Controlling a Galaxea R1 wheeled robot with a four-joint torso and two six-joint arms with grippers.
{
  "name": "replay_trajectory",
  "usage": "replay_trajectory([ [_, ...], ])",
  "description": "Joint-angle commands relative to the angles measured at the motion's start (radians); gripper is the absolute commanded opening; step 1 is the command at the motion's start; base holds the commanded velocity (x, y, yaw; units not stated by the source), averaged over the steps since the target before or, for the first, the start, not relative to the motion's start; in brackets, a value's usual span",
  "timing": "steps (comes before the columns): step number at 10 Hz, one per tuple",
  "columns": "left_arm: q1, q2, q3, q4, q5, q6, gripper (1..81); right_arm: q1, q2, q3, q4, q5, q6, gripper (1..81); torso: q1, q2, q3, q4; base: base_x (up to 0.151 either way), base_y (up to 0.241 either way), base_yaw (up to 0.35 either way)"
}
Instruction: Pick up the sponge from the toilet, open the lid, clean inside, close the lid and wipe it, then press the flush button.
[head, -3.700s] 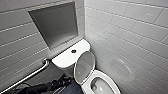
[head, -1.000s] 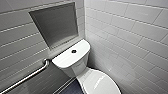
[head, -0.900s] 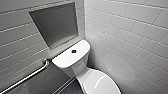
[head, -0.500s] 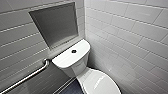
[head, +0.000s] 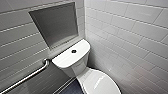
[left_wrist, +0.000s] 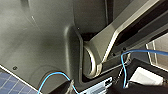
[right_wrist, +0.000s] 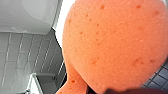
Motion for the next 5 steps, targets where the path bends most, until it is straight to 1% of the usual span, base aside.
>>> replay_trajectory([
  [1, 0.007, -0.014, 0.009, 0.002, 0.081, 0.007, 81.1, 0.205, 0.008, 0.002, 0.065, -0.134, 0.009, 1.0, 0.0, 0.0, 0.0, 0.0, 0.0, 0.0, 0.0],
  [2, 0.013, -0.011, 0.004, 0.002, 0.078, 0.007, 81.1, 0.25, 0.039, -0.022, 0.075, -0.166, 0.009, 1.0, 0.0, 0.0, 0.0, 0.0, 0.0, 0.0, 0.0],
  [3, 0.015, -0.007, -0.002, 0.002, 0.078, 0.007, 81.1, 0.292, 0.06, -0.035, 0.091, -0.19, 0.009, 1.0, 0.064, -0.1, 0.0, 0.0, 0.0, 0.0, 0.0],
  [4, 0.016, 0.003, -0.014, 0.002, 0.078, 0.007, 81.1, 0.328, 0.082, -0.049, 0.097, -0.209, 0.009, 1.0, 0.067, -0.105, 0.0, 0.0, 0.0, 0.0, 0.0],
  [5, 0.016, 0.013, -0.034, 0.003, 0.081, 0.007, 81.1, 0.363, 0.109, -0.075, 0.1, -0.236, 0.009, 1.0, 0.013, -0.022, 0.0, 0.0, 0.0, 0.0, 0.0],
])
